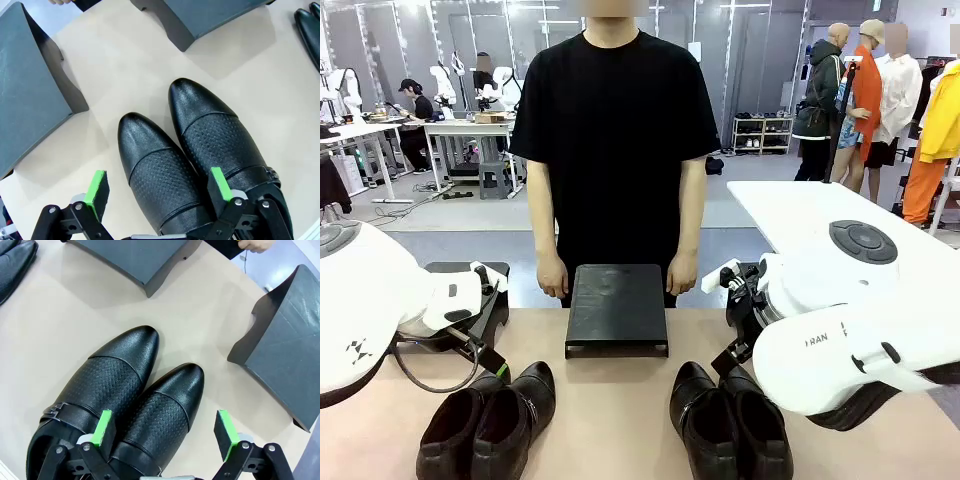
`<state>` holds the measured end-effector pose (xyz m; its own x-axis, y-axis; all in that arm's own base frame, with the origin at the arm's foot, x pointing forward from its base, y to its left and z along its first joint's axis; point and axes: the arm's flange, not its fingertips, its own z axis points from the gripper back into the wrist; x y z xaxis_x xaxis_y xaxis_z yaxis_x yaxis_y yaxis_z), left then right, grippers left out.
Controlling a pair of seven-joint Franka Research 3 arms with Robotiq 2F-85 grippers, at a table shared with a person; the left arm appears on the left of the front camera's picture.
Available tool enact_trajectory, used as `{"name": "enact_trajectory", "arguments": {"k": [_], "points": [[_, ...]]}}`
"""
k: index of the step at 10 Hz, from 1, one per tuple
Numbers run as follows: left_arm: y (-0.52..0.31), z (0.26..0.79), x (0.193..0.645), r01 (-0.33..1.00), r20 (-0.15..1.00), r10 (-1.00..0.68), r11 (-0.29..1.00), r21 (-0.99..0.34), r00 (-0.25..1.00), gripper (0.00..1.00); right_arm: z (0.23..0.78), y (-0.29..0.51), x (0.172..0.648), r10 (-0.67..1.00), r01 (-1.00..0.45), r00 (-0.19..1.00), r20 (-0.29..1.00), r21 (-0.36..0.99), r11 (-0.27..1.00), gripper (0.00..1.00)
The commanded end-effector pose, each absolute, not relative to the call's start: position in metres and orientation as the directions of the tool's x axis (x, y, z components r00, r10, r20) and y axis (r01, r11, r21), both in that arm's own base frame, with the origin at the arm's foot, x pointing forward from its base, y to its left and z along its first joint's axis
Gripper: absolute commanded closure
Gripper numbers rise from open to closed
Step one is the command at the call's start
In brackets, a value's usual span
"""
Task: Place the shoes on the stand as instructed by the person.
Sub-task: Pick up one pair of Shoes and place it on the Shoes Stand indicated by the person.
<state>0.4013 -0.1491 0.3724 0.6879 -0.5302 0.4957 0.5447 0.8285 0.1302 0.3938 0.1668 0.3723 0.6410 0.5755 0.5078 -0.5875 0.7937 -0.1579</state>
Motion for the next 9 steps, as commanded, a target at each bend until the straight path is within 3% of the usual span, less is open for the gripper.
{"name": "enact_trajectory", "arguments": {"k": [1, 9], "points": [[-0.1494, 0.3724, 0.4011, 0.545, 0.496, -0.531, 0.828, 0.13, 0.688, 0.0, 0.3723, 0.1668, 0.3938, 0.576, -0.588, 0.641, 0.508, -0.158, 0.794, 0.0], [-0.1494, 0.3724, 0.4011, 0.545, 0.496, -0.531, 0.828, 0.13, 0.688, 0.0, 0.3723, 0.1668, 0.3938, 0.576, -0.588, 0.641, 0.508, -0.158, 0.794, 0.0]]}}
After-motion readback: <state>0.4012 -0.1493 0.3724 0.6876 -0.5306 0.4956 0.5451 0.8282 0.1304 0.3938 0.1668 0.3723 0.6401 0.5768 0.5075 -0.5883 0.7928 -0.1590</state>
